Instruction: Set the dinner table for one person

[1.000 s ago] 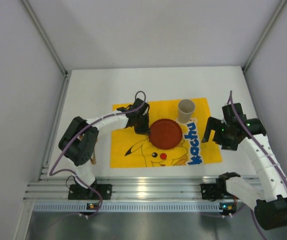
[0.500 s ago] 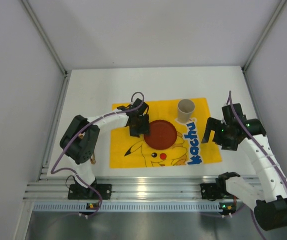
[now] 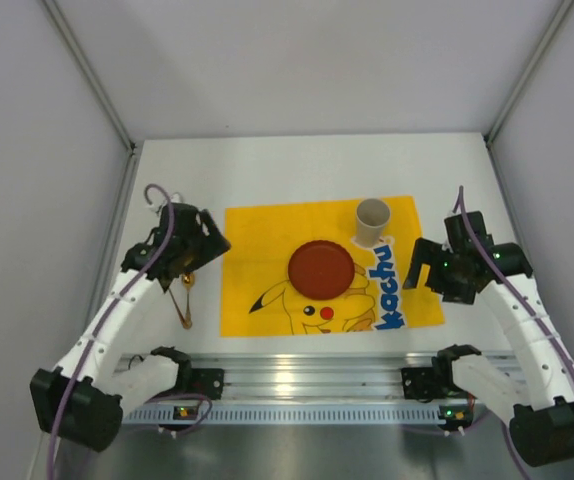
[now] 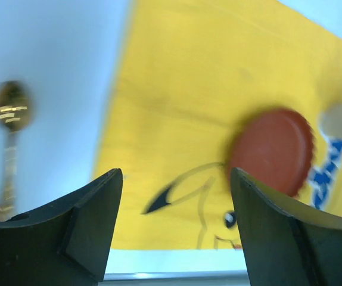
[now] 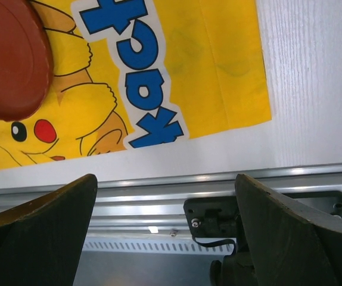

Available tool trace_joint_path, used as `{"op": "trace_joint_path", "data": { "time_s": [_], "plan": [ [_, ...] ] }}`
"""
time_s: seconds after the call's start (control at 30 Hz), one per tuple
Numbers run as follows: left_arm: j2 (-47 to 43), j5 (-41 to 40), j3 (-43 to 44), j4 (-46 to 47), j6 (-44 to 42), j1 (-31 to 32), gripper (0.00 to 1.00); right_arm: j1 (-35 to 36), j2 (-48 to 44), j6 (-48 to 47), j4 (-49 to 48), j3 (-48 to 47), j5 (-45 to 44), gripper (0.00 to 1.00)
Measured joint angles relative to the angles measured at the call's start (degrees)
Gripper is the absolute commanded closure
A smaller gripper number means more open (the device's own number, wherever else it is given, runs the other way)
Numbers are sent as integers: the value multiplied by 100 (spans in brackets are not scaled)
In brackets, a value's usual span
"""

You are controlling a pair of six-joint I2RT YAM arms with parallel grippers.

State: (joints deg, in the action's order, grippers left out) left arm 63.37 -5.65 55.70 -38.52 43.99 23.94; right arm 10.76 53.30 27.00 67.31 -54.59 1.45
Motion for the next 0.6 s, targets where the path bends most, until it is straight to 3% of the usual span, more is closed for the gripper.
{"op": "trace_joint_path", "data": {
  "time_s": [0.13,0.3,0.6],
  "plan": [
    [-702,-205,-833,-402,-66,-1388,24,0,9,2,-59,173,105,0],
    [-455,-455,-1088,-673,-26,-1613,25,0,90,-7,-120,254,267,0],
    [48,-780,-1727,-120,-35,-1821,25,87,92,-50,-142,254,334,0]
  ]
}}
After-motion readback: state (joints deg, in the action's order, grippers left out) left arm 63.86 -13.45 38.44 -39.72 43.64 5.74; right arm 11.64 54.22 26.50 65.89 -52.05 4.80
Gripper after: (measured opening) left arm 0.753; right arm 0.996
